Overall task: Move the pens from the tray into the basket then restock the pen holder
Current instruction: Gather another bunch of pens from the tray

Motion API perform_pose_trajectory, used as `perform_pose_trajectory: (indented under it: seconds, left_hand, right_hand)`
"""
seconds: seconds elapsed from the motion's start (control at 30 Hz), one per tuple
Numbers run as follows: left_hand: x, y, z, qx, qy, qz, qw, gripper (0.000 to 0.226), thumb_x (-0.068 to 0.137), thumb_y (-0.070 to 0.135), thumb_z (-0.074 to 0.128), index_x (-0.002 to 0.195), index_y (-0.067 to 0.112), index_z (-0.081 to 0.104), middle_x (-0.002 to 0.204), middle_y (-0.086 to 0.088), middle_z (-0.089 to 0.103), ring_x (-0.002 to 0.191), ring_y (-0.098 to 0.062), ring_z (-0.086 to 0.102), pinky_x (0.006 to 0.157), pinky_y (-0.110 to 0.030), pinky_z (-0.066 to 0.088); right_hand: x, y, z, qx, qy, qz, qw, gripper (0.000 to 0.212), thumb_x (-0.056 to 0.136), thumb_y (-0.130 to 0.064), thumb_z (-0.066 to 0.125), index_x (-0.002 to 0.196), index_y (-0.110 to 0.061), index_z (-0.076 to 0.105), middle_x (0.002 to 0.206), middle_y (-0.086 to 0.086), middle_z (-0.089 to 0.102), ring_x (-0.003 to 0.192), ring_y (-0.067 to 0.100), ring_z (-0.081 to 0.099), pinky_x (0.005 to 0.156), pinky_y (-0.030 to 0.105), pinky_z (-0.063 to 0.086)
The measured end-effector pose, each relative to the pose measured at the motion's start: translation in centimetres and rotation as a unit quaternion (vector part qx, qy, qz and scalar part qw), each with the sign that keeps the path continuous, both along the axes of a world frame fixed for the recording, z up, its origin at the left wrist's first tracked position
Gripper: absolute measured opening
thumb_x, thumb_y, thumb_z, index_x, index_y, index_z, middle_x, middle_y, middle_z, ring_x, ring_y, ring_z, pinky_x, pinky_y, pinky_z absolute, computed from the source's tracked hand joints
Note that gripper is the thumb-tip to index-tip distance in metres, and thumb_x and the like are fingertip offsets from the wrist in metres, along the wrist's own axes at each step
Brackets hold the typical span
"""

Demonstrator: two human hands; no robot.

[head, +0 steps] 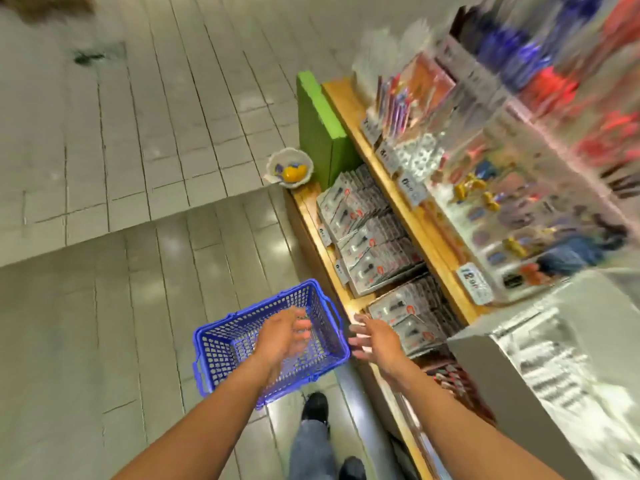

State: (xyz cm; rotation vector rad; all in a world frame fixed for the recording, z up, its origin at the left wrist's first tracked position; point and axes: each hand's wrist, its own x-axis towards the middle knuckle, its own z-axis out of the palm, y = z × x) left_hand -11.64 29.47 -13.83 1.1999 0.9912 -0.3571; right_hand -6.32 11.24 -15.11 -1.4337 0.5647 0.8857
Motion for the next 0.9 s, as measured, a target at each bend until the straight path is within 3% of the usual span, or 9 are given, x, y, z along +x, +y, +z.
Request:
perform_pose_trajectory:
  seconds: [0.13, 0.27, 0.43, 0.63, 0.73, 0.8, 0.9]
  left_hand:
    - [2.3, -2.9, 6.8, 0.007, -0.035, -0.058, 0.998, 0.029, 0.106, 0.026, 0.037, 0.1, 0.014, 0.063, 0.087, -0.006, 0.068, 0.068, -0.017, 0.06, 0.061, -0.026, 0.046]
    - [4.1, -6.8, 10.5, -0.004, -0.043, -0.131, 0.99, 0.028, 0.104, 0.029, 0.042, 0.101, 0.013, 0.065, 0.085, -0.005, 0.072, 0.064, -0.014, 0.067, 0.053, -0.025, 0.052]
    - [6.1, -13.0, 13.3, -0.005, -0.069, -0.256, 0.964, 0.026, 0.102, 0.02, 0.043, 0.106, 0.013, 0.068, 0.101, -0.01, 0.074, 0.086, -0.022, 0.069, 0.067, -0.033, 0.054]
    - [7.2, -22.4, 15.8, -0.024, -0.092, -0.376, 0.922, 0.02, 0.101, 0.02, 0.049, 0.108, 0.013, 0.066, 0.099, -0.007, 0.074, 0.08, -0.019, 0.067, 0.07, -0.031, 0.053]
    - [7.3, -26.3, 16.6, -0.025, -0.091, -0.402, 0.911, 0.021, 0.102, 0.016, 0.046, 0.109, 0.011, 0.065, 0.098, -0.008, 0.072, 0.081, -0.02, 0.065, 0.068, -0.03, 0.051]
    - [7.4, -28.2, 16.7, -0.023, -0.084, -0.42, 0.903, 0.021, 0.102, 0.012, 0.045, 0.107, 0.011, 0.065, 0.097, -0.008, 0.071, 0.08, -0.02, 0.066, 0.068, -0.03, 0.052]
    - [7.6, -30.4, 16.5, -0.022, -0.077, -0.441, 0.894, 0.022, 0.103, 0.011, 0.043, 0.11, 0.011, 0.064, 0.098, -0.007, 0.071, 0.083, -0.02, 0.066, 0.069, -0.029, 0.052]
  right_hand:
    - [-0.7, -5.0, 7.3, 0.001, -0.045, -0.065, 0.997, 0.026, 0.1, -0.023, 0.042, 0.109, -0.011, 0.064, 0.089, 0.006, 0.065, 0.066, 0.016, 0.059, 0.054, 0.023, 0.048]
    - [-2.4, -10.3, 12.8, 0.001, -0.091, -0.13, 0.987, 0.036, 0.105, -0.029, 0.034, 0.108, -0.011, 0.066, 0.1, 0.012, 0.069, 0.077, 0.023, 0.065, 0.063, 0.032, 0.055]
    - [-5.1, -16.2, 15.8, -0.013, -0.145, -0.244, 0.959, 0.037, 0.103, -0.034, 0.037, 0.11, -0.011, 0.065, 0.102, 0.013, 0.071, 0.078, 0.024, 0.067, 0.076, 0.04, 0.057]
    - [-7.1, -24.0, 15.3, -0.049, -0.162, -0.358, 0.918, 0.028, 0.101, -0.028, 0.045, 0.103, -0.012, 0.068, 0.088, 0.009, 0.073, 0.069, 0.02, 0.067, 0.06, 0.029, 0.052]
    - [-7.8, -27.7, 14.1, -0.136, -0.162, -0.341, 0.916, 0.016, 0.097, -0.025, 0.054, 0.1, -0.018, 0.068, 0.093, 0.006, 0.072, 0.07, 0.014, 0.068, 0.063, 0.029, 0.052]
    - [-8.0, -29.4, 13.1, -0.22, -0.154, -0.292, 0.918, 0.012, 0.096, -0.023, 0.055, 0.103, -0.022, 0.065, 0.103, 0.003, 0.069, 0.083, 0.016, 0.068, 0.072, 0.032, 0.054]
    - [-7.3, -31.5, 11.1, -0.361, -0.144, -0.17, 0.905, 0.026, 0.095, -0.014, 0.051, 0.12, -0.014, 0.059, 0.122, 0.006, 0.06, 0.105, 0.02, 0.059, 0.084, 0.026, 0.045]
